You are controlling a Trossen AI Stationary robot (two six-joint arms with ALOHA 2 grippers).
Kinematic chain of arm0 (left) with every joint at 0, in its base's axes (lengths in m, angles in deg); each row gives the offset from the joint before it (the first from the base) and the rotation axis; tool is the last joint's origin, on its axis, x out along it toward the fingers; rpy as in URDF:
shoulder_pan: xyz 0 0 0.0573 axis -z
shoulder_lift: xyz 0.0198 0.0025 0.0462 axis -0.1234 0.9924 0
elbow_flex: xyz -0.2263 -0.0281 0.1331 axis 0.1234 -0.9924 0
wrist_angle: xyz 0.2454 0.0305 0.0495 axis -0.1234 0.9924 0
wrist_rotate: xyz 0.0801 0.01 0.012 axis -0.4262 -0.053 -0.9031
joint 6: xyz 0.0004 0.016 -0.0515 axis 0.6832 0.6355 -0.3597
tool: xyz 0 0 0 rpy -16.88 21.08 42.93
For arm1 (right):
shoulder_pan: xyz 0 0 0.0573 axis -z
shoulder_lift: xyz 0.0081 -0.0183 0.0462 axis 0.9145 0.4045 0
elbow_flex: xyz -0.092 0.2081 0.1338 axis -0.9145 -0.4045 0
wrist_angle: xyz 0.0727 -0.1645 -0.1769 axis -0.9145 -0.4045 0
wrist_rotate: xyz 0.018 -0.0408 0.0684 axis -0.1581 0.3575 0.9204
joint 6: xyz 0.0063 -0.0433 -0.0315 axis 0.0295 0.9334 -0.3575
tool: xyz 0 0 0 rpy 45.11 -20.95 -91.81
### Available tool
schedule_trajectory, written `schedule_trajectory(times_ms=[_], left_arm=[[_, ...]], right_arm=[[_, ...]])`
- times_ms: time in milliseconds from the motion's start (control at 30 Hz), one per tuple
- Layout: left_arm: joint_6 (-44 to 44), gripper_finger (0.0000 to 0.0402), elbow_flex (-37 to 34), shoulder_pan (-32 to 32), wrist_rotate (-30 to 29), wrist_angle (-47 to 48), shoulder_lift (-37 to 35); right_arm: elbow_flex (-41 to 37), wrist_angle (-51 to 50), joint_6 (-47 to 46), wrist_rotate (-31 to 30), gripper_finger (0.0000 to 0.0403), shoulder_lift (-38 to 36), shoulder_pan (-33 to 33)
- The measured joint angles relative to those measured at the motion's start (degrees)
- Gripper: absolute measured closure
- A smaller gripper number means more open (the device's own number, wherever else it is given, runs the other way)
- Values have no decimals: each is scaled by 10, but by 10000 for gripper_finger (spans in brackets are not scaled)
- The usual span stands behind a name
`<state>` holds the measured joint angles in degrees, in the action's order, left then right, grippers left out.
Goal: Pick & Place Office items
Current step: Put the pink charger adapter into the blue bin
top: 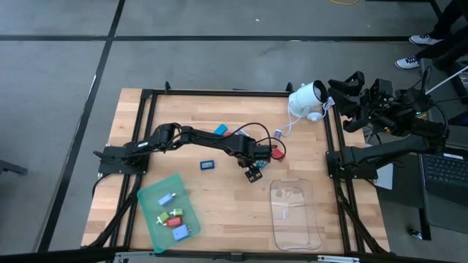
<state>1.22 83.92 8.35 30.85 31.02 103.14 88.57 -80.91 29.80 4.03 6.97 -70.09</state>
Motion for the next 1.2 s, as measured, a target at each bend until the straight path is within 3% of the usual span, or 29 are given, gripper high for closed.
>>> schedule_trajectory(times_ms=[233, 433, 667, 967, 1200], left_arm=[[-7, 107, 3, 1, 18, -12, 27], [-21, 113, 6, 7, -5, -11, 32], [-22, 161, 14, 3, -5, -6, 33], [-22, 187, 15, -5, 4, -12, 33], [-20, 258, 15, -7, 8, -15, 34]], right_arm=[[0, -4, 0, 0, 247, 0, 0], [0, -4, 0, 0, 247, 0, 0], [0, -5, 2, 0, 247, 0, 0], [0, -5, 3, 0, 247, 0, 0], [0, -5, 3, -1, 247, 0, 0]])
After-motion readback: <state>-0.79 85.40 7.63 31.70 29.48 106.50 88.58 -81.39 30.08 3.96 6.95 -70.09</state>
